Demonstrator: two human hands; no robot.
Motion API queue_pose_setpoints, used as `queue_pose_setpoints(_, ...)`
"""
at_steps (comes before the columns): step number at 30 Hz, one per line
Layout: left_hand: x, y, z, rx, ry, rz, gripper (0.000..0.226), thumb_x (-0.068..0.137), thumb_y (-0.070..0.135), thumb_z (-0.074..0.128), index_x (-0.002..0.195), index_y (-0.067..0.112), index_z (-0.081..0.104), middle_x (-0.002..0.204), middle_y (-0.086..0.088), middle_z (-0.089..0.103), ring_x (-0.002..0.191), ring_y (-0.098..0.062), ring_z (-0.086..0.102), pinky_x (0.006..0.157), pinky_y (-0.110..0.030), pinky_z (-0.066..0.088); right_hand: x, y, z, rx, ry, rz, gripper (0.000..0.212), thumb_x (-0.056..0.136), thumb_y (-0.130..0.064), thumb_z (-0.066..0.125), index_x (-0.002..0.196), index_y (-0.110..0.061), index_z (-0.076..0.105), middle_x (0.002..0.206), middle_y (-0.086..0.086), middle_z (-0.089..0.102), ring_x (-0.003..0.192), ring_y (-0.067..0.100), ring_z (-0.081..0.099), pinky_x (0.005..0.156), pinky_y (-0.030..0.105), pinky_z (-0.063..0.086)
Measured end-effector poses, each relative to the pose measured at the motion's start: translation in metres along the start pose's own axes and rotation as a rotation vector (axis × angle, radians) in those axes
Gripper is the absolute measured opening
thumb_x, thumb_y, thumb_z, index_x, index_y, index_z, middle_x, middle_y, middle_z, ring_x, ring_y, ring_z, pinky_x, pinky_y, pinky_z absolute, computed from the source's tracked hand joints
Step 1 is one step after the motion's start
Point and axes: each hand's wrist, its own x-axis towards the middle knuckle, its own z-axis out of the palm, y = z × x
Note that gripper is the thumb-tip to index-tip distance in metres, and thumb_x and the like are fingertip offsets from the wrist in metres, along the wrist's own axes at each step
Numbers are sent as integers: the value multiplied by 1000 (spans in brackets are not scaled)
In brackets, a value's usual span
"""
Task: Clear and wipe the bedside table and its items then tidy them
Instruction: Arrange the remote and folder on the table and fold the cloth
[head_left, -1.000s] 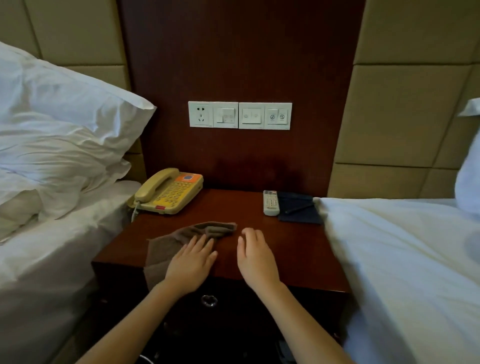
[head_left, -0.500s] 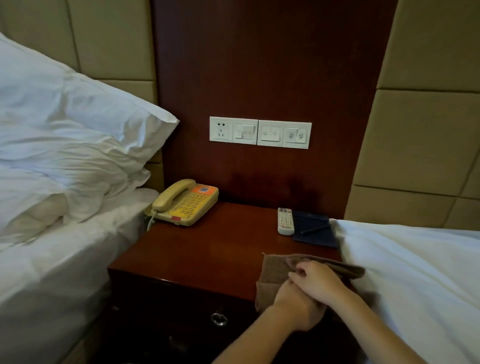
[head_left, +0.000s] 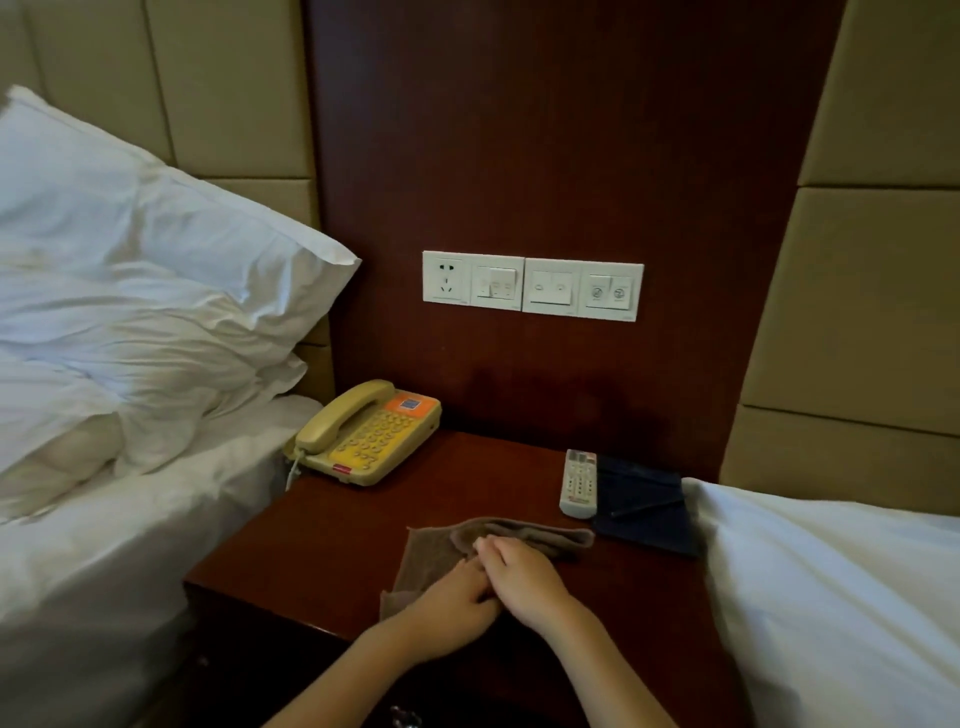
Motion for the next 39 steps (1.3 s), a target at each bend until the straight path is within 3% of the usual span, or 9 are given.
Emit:
queue_pose_setpoints(2, -18, -15, -25, -136, 105, -60, 31, 95, 16, 43, 112, 33, 62, 119, 6, 61, 106, -12, 58, 97, -30, 45, 12, -6, 4, -114, 38, -44, 42, 102, -42, 32, 134, -22, 50, 145, -2, 43, 127, 15, 44, 106, 29, 32)
queue_pose_setpoints(5, -40, -57, -76, -196, 539, -209, 26, 97, 16, 43, 109, 32, 61, 104, 7, 62, 74, -6, 58, 63, -20, 49, 27, -18, 14, -471, 161, -110, 38, 98, -40, 43, 130, -20, 47, 133, 2, 45, 116, 20, 50, 95, 35, 43)
queue_pose_setpoints(9, -30, -132, -155, -306, 918, -512, 32, 99, 13, 35, 117, 0, 57, 113, -19, 59, 92, -28, 56, 78, -31, 41, 48, -48, 17, -736, 369, -61, 41, 97, -35, 42, 133, -17, 47, 136, 8, 45, 126, 26, 41, 105, 46, 32)
queue_pose_setpoints(13, 4, -203, -195, -592, 878, -657, 43, 100, 26, 34, 124, -7, 48, 117, -25, 54, 112, -37, 50, 99, -44, 36, 88, -71, 21, -607, 556, -89, 37, 98, -33, 42, 131, -17, 49, 131, 4, 50, 121, 21, 44, 100, 37, 38)
queue_pose_setpoints(19, 57, -232, -207, -801, 772, -617, 45, 101, 25, 34, 131, -8, 42, 115, -20, 52, 112, -35, 50, 95, -41, 39, 142, -89, 24, 341, 291, 155, 55, 100, -23, 41, 150, -12, 22, 154, 9, 26, 140, 26, 30, 107, 35, 34)
queue_pose_setpoints(27, 89, -249, -225, -635, 658, -616, 51, 100, 35, 38, 135, -2, 40, 129, -25, 52, 116, -37, 51, 96, -43, 38, 175, -84, 25, 351, 214, 181, 67, 100, -31, 41, 153, -13, 5, 158, 8, 16, 144, 27, 19, 113, 38, 25)
queue_pose_setpoints(33, 96, -250, -219, -582, 558, -545, 31, 97, 38, 43, 89, 12, 60, 100, -12, 60, 88, -23, 55, 76, -35, 48, 192, -90, 36, 280, 184, 170, 68, 99, -38, 40, 153, -15, 6, 155, 6, 27, 141, 26, 29, 111, 38, 30)
queue_pose_setpoints(35, 93, -246, -213, -616, 548, -539, 29, 96, 38, 46, 92, 13, 60, 99, -11, 59, 83, -21, 54, 66, -32, 43, 198, -93, 43, 277, 182, 172, 71, 97, -44, 41, 153, -16, 8, 152, 5, 33, 139, 28, 31, 113, 43, 30)
queue_pose_setpoints(39, 90, -243, -208, -618, 584, -522, 39, 96, 31, 49, 118, 1, 59, 119, -15, 60, 109, -31, 56, 88, -34, 44, 204, -94, 53, 235, 235, 181, 72, 97, -44, 42, 153, -13, 7, 148, 6, 40, 137, 26, 36, 116, 45, 21)
